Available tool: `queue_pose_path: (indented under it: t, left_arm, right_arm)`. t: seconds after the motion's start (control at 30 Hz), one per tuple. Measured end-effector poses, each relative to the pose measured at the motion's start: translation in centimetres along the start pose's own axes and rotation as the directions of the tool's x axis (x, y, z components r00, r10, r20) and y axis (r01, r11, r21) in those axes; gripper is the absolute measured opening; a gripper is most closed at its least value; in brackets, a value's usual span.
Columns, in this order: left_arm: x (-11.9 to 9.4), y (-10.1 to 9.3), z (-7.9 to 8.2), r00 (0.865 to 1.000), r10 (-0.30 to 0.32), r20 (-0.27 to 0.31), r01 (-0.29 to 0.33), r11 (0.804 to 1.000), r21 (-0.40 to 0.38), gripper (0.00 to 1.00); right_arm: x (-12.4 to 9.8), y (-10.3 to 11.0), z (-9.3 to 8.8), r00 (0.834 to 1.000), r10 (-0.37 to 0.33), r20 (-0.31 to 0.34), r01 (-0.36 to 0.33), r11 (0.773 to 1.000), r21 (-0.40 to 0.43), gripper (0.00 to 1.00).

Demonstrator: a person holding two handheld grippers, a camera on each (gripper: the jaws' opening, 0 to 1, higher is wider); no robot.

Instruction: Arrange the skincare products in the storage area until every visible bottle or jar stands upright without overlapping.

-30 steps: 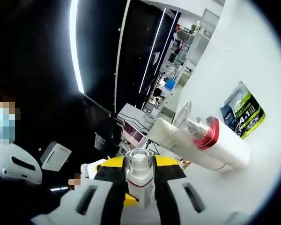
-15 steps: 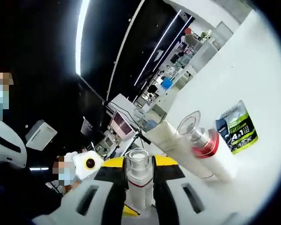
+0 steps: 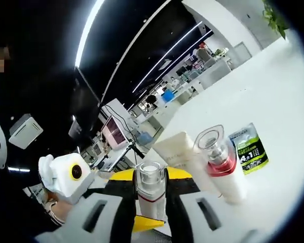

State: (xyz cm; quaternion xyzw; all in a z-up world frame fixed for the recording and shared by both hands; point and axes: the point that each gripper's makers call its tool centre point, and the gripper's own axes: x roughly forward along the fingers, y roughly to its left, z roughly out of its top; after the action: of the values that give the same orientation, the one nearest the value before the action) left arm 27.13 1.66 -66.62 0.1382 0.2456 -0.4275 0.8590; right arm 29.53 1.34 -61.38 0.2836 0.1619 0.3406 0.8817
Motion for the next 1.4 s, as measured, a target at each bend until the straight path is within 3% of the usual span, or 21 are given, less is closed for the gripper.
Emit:
queue_pose_path:
  t: [0.3, 0.7, 0.93, 1.1, 1.23, 1.33, 1.4]
  left_arm:
    - [-0.4, 1.0, -0.3, 0.992, 0.117, -0.036, -0.114, 0.990, 0.086, 0.25]
    - [-0.6, 1.2, -0.3, 0.991, 0.131, -0.038, -0.126, 0.986, 0.113, 0.21]
    - [-0.5, 1.1, -0.6, 0.997, 0.074, -0.039, -0.070, 0.993, 0.093, 0.20]
    - [-0.5, 0.5, -0.7, 1.000, -0.028, 0.005, 0.028, 1.000, -0.011, 0.19]
    - [-1.1, 1.2, -0.4, 0.995, -0.082, 0.063, 0.088, 0.990, -0.108, 0.19]
    - [-1.5, 2.0, -0.6, 0.992, -0.103, 0.074, 0.112, 0.986, -0.123, 0.19]
    - [-1.7, 1.9, -0.6, 0.984, -0.154, 0.087, 0.163, 0.981, -0.109, 0.19]
  right_arm:
    - [0.4, -0.3, -0.2, 0.999, -0.046, 0.029, 0.046, 0.999, 0.007, 0.20]
    - [-0.1, -0.3, -0.2, 0.999, -0.040, 0.022, 0.040, 0.999, 0.013, 0.21]
    - [-0.4, -0.2, -0.6, 1.000, -0.004, -0.018, 0.004, 1.000, -0.003, 0.22]
    - [-0.8, 0.2, -0.3, 0.999, 0.044, -0.029, -0.044, 0.999, -0.020, 0.26]
    - [-1.4, 0.6, 0.3, 0.994, 0.106, -0.037, -0.107, 0.994, -0.020, 0.29]
    - [-2.1, 0.7, 0.9, 0.987, 0.153, -0.038, -0.155, 0.987, -0.038, 0.27]
    - [-2.4, 0.8, 0.9, 0.981, 0.184, -0.065, -0.188, 0.981, -0.057, 0.27]
